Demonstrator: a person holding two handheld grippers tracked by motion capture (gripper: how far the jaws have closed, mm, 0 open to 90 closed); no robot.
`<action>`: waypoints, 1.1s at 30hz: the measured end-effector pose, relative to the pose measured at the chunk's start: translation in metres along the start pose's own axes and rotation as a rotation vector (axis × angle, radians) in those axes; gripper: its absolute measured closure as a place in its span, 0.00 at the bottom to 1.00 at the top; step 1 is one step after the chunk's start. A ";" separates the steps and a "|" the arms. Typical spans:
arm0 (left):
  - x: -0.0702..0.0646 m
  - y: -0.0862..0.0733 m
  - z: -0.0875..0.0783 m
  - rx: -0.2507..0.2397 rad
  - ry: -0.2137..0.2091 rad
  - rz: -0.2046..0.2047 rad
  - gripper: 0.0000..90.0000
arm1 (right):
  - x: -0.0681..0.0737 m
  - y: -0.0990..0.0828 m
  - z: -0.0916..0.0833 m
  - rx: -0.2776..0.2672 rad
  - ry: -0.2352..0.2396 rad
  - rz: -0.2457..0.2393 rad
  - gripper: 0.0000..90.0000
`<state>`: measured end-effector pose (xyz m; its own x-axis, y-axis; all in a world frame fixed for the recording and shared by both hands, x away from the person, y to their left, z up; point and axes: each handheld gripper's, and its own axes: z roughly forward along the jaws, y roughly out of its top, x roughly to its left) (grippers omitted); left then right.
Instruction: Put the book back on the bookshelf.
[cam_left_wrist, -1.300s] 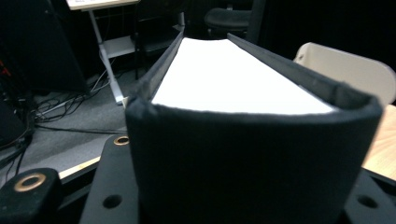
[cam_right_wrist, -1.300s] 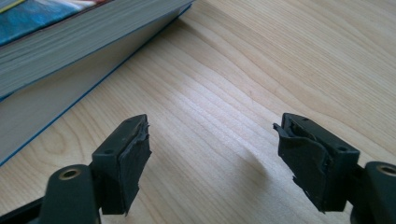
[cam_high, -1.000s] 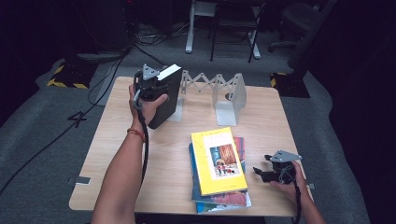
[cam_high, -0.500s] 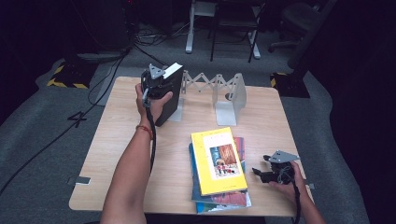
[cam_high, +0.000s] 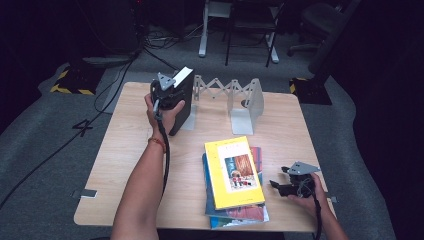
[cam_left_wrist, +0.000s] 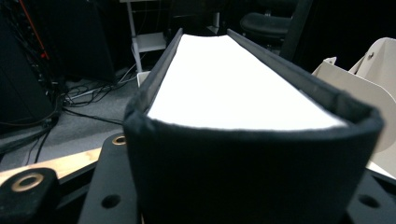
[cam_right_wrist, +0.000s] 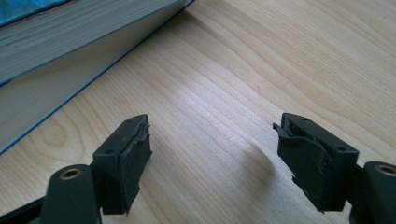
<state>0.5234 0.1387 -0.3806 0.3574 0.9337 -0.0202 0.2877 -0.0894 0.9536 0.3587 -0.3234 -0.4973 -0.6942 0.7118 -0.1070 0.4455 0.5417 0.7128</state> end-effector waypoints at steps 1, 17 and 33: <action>0.000 -0.001 -0.002 0.001 -0.003 0.000 0.58 | 0.000 0.000 0.000 0.000 0.001 0.000 0.29; 0.000 -0.020 -0.022 -0.029 0.015 0.007 0.54 | -0.005 -0.002 -0.002 -0.012 0.000 0.027 0.29; 0.004 -0.043 -0.028 0.051 -0.077 0.008 0.38 | -0.003 0.000 0.001 -0.005 0.005 0.008 0.29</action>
<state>0.4875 0.1560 -0.4135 0.4268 0.9035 -0.0382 0.3288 -0.1157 0.9373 0.3616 -0.3251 -0.4972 -0.6932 0.7141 -0.0978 0.4486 0.5337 0.7169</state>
